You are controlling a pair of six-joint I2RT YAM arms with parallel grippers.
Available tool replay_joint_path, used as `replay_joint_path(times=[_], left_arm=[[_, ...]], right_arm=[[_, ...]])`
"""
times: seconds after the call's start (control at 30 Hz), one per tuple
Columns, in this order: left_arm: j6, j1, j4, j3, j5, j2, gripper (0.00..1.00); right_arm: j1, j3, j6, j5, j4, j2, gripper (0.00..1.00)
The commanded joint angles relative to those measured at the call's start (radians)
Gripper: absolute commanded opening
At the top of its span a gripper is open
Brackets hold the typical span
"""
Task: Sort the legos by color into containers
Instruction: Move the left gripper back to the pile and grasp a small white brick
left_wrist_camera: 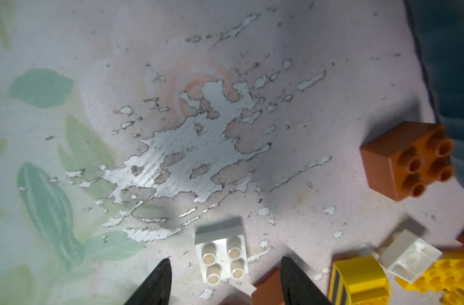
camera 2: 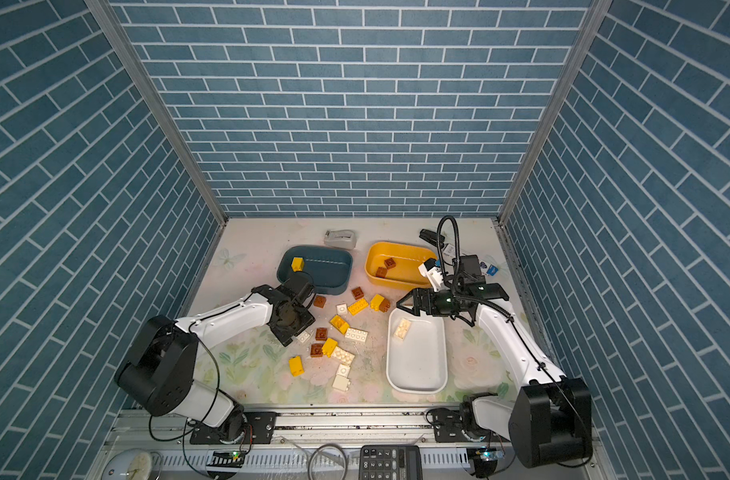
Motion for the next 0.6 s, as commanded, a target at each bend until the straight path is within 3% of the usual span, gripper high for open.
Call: replay_joint_path(times=[0.0, 0.13, 0.43, 0.57], left_arm=[[-0.032, -0.007, 0.001, 0.002, -0.003, 0.038, 0.65], [-0.037, -0.015, 0.0, 0.0, -0.003, 0.077, 0.59], [-0.031, -0.022, 0.007, 0.007, 0.01, 0.1, 0.33], [0.038, -0.022, -0.041, 0.072, -0.003, 0.082, 0.28]], right_arm=[[0.005, 0.026, -0.038, 0.006, -0.029, 0.019, 0.98], [0.004, 0.039, -0.051, 0.008, -0.037, 0.041, 0.98], [0.004, 0.058, -0.065, 0.01, -0.058, 0.062, 0.99], [0.005, 0.066, -0.064, 0.016, -0.061, 0.063, 0.98]])
